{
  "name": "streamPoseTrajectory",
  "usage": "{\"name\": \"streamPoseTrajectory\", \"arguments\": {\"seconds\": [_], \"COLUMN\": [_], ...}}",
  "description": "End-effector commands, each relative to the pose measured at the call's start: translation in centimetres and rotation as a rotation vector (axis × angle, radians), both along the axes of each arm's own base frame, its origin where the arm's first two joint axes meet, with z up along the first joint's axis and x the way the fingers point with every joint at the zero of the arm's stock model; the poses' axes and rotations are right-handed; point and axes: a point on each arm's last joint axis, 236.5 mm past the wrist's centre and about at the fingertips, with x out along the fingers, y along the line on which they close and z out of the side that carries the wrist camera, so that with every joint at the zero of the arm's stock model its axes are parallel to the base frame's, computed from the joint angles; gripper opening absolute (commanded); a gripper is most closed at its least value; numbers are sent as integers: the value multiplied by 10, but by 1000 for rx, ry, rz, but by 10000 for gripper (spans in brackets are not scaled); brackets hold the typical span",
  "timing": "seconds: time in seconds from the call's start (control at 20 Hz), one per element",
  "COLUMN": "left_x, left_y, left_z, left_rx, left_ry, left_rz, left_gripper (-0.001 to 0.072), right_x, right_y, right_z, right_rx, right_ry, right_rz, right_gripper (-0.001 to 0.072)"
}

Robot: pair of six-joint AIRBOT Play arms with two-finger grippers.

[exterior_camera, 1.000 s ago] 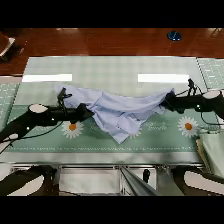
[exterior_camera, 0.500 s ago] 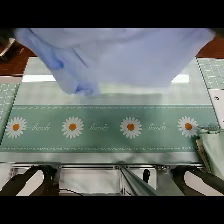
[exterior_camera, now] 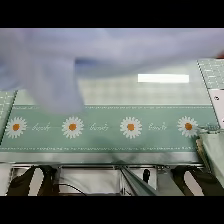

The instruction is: Fold the shirts.

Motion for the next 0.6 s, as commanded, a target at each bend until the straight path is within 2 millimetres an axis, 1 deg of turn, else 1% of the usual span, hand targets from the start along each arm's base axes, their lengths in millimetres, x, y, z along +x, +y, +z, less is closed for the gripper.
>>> {"name": "streamPoseTrajectory", "arguments": {"seconds": [0.0, 0.05, 0.1, 0.2, 0.25, 0.3, 0.4, 0.5, 0.55], "left_x": [-38, -39, -36, -17, -3, 13, 42, 71, 74], "left_y": [23, 27, 29, 26, 25, 24, 24, 26, 26], "left_z": [-15, -25, -36, -71, -97, -128, -197, -272, -281], "left_rx": [138, 138, 138, 122, 93, 73, 25, -61, -74], "left_ry": [24, 59, 95, 202, 286, 378, 558, 731, 750], "left_rz": [252, 257, 247, 180, 138, 107, 48, 8, 4], "left_gripper": [15, 15, 15, 15, 15, 15, 15, 15, 15], "right_x": [-50, -52, -49, -36, -26, -15, 11, 44, 47], "right_y": [-2, -8, -17, -20, -16, -10, 0, 4, 4], "right_z": [-14, -25, -37, -63, -81, -103, -153, -207, -211], "right_rx": [-33, -35, -25, -6, 10, 32, 89, 165, 171], "right_ry": [38, 88, 136, 225, 282, 349, 472, 558, 566], "right_rz": [-51, -75, -109, -114, -85, -50, 12, 43, 43], "right_gripper": [21, 21, 21, 21, 21, 21, 21, 21, 21]}}
